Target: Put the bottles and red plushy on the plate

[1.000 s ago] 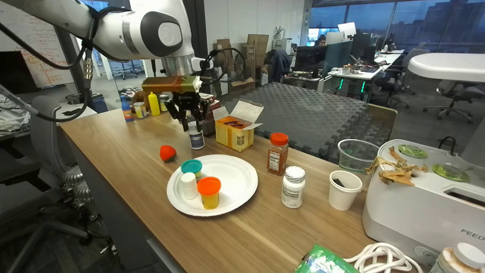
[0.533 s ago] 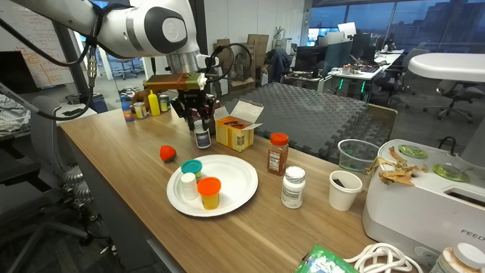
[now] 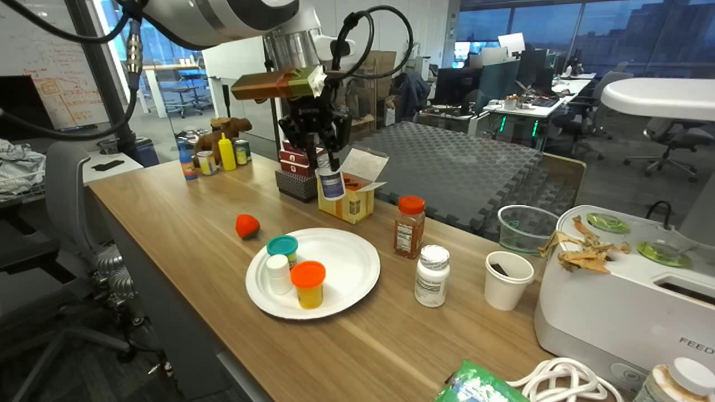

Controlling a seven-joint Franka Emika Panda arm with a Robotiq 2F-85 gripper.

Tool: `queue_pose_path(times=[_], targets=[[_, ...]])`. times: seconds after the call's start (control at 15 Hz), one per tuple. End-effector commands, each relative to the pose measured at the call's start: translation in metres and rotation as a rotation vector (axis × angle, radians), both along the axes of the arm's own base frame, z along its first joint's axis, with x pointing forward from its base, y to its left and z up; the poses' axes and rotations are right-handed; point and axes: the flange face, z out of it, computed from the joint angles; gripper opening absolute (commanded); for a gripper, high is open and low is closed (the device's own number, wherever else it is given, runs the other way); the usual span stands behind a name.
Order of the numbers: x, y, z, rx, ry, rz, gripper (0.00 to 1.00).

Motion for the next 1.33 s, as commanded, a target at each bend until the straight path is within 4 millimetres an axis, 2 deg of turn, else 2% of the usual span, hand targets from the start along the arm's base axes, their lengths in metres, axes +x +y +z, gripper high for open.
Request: queue_pose_path(times=[0.0,0.2,0.47,1.27], targets=[[-0.022,-0.029,0.011,0.007,-0.009,-0.074,0.25],[-0.029,-0.047,-0.003,0.019,0.03,-0.096,0.25],[-0.033,-0.058,-0.025,0.039,0.074,-0.11,0.25],[-0.041,-0.055,-0.061,0.106,0.165,-0.123,0.25]])
